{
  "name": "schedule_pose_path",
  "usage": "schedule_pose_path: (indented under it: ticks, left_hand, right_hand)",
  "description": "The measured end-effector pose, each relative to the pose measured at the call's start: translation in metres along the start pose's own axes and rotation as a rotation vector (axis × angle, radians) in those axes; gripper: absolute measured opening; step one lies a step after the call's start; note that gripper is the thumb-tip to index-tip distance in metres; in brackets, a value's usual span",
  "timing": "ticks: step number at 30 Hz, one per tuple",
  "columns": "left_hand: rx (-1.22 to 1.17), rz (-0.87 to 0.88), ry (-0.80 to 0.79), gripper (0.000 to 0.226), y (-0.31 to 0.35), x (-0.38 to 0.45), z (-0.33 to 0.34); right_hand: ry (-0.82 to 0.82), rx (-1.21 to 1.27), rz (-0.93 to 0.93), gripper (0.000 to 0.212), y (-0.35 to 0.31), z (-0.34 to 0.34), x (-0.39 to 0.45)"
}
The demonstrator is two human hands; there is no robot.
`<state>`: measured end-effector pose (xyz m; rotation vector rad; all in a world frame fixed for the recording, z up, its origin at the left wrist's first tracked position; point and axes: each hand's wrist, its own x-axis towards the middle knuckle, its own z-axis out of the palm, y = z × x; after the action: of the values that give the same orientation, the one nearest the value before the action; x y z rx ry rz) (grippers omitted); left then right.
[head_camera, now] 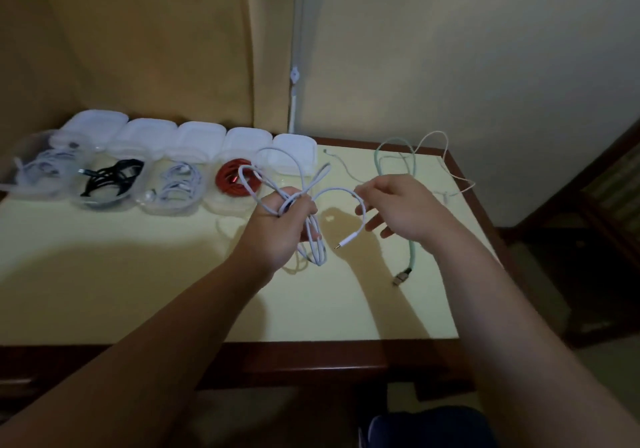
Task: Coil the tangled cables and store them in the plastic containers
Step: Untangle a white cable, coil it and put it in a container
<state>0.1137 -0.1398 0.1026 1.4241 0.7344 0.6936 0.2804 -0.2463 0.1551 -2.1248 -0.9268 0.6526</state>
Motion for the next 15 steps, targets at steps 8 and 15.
schedule_pose_path:
  ticks: [8,15]
  left_hand:
    - [0.379,0.025,-0.1,0.02,-0.025,-0.054,-0.076]
    - [0.56,-0.016,-0.19,0.024,-0.049,-0.059,-0.092]
  right_hand:
    - [0.329,-0.041,-0.336,0.011,-0.028,0.107,-0.065]
    - [0.03,0.411,-0.449,0.021,-0.029,0.144,-0.078]
